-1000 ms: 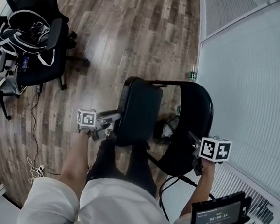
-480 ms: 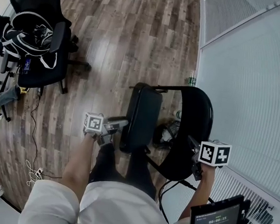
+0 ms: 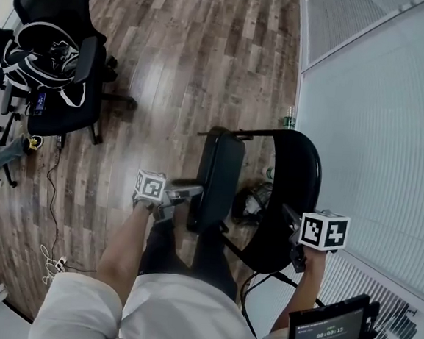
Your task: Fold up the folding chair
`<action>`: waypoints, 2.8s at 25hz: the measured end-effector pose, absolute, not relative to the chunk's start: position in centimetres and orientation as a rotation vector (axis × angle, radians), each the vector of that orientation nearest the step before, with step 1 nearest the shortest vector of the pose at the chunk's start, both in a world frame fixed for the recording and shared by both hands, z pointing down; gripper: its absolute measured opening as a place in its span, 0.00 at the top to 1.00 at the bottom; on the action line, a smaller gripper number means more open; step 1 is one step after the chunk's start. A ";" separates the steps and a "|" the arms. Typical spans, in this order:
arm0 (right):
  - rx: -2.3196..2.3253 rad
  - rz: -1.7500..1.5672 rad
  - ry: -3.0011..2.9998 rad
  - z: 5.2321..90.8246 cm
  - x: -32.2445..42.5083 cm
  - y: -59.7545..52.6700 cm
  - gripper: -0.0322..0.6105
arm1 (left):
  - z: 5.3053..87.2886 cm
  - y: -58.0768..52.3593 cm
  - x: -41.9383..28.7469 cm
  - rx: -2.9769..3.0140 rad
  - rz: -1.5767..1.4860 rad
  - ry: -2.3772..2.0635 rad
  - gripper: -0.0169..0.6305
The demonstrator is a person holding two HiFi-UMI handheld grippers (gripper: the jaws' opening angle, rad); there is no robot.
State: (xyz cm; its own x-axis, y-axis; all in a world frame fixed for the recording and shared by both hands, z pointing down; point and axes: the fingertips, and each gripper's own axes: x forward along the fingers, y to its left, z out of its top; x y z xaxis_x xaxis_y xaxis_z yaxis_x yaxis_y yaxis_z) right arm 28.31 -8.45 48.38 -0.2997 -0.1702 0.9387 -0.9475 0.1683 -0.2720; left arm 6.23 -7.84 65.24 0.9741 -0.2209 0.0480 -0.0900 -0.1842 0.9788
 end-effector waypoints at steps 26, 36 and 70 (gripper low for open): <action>1.106 1.174 -1.615 48.2 28.8 -8.8 0.79 | 63.4 -7.7 12.0 1.775 -0.106 -0.122 0.67; 1.087 1.163 -1.614 47.6 28.3 -8.5 0.76 | 62.6 -7.2 14.6 1.771 -0.080 -0.045 0.68; 1.074 1.152 -1.630 47.6 28.4 -8.1 0.70 | 62.7 -6.0 21.2 1.825 0.049 0.036 0.75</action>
